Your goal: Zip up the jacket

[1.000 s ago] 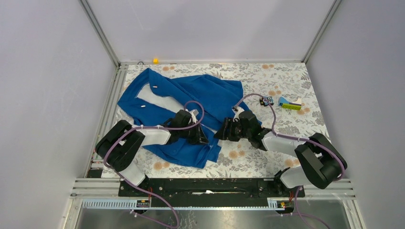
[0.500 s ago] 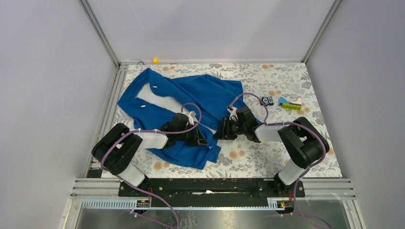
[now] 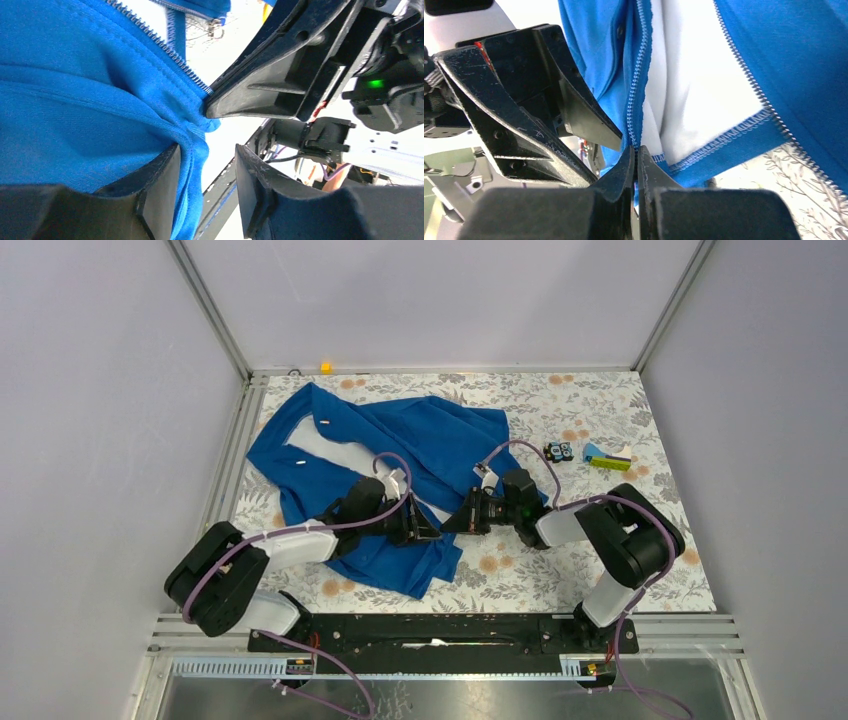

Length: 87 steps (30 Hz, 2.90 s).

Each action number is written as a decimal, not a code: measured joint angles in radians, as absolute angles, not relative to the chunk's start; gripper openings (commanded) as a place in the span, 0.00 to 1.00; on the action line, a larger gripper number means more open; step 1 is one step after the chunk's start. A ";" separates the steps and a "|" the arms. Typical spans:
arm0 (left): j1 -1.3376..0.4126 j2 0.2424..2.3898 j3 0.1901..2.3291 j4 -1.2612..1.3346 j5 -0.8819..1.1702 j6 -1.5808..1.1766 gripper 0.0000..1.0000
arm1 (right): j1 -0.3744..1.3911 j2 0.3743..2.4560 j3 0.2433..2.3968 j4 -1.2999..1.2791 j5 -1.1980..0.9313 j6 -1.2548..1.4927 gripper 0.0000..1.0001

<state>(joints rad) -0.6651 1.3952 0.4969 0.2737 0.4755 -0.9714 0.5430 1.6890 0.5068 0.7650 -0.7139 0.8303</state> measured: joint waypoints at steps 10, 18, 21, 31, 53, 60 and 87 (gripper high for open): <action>-0.662 1.242 0.467 0.310 0.487 -1.041 0.55 | 0.543 1.628 0.471 0.877 -0.773 1.041 0.00; -0.659 0.945 0.329 0.369 0.424 -1.071 0.54 | 0.543 1.582 0.452 1.007 -0.791 1.247 0.00; -0.659 0.939 0.278 0.435 0.424 -1.123 0.53 | 0.543 1.583 0.437 1.098 -0.800 1.338 0.00; -0.662 1.177 0.170 0.886 0.485 -1.382 0.46 | 0.551 1.679 0.404 1.390 -0.774 1.561 0.00; -0.689 1.259 0.230 0.887 0.492 -1.372 0.43 | 0.576 1.818 0.355 1.495 -0.715 1.658 0.00; -0.694 1.273 0.268 0.818 0.482 -1.339 0.30 | 0.577 1.818 0.355 1.495 -0.715 1.658 0.00; -0.696 1.356 0.258 0.865 0.488 -1.251 0.00 | 0.567 1.795 0.361 1.419 -0.748 1.502 0.41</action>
